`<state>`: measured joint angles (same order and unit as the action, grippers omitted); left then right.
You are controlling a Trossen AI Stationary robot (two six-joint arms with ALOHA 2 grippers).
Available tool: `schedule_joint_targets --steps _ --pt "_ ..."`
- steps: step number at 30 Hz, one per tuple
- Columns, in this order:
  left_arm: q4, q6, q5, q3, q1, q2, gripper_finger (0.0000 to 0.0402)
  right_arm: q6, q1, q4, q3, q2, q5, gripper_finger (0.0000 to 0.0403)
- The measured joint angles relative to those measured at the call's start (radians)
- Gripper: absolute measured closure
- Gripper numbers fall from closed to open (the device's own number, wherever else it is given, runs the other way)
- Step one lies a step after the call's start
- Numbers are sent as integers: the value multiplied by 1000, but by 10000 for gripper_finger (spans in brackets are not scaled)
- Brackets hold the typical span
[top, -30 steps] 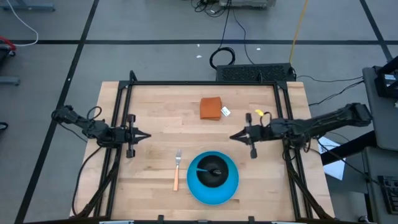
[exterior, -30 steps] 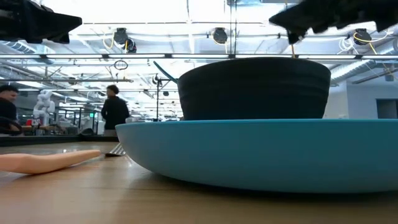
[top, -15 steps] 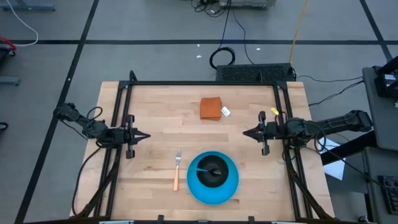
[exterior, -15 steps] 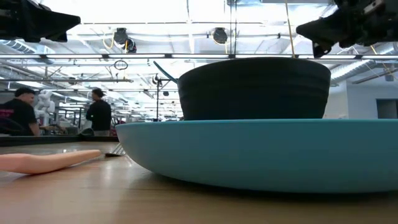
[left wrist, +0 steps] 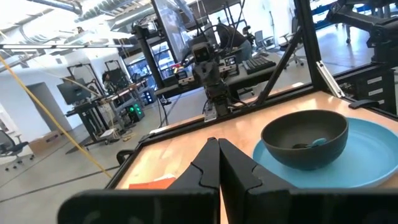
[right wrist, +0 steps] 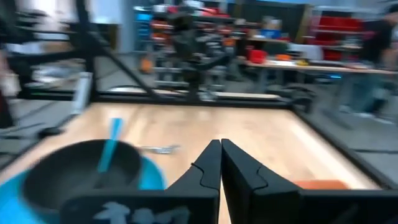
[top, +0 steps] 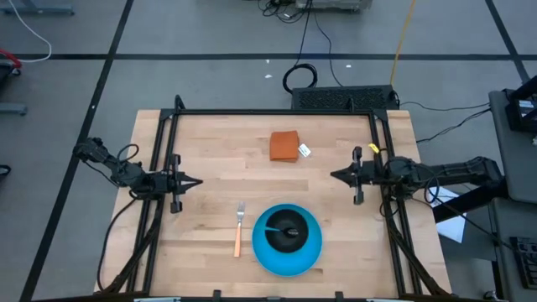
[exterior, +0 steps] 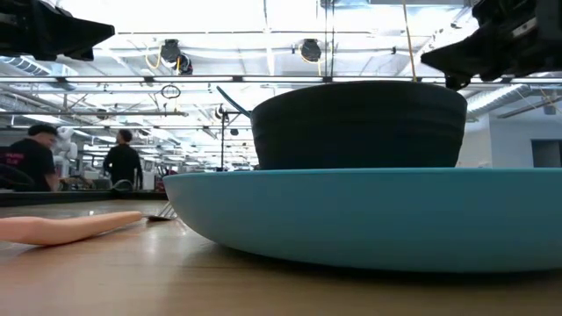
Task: Set table place
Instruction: Return to Home Position
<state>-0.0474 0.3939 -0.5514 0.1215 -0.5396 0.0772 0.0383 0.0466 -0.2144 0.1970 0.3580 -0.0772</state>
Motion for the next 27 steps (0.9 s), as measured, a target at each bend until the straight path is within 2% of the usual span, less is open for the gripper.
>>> schedule_joint_targets --steps 3,7,13,20,25,27 --pt "1 1 0 0 0 0 401 -13 -15 -1 0 0 81 403" --pt "1 1 0 0 0 0 401 -34 -16 -26 0 -1 79 403" --pt "-14 -3 0 0 0 0 401 -53 -14 -264 -95 -3 80 403" --pt "-5 -2 -2 0 0 0 401 -43 -15 -276 -132 -4 80 403" --pt "-6 3 -121 0 0 0 401 21 -15 -227 -131 -63 79 403" --pt "-3 -1 -128 0 0 0 401 27 -21 -195 -131 -102 78 403"
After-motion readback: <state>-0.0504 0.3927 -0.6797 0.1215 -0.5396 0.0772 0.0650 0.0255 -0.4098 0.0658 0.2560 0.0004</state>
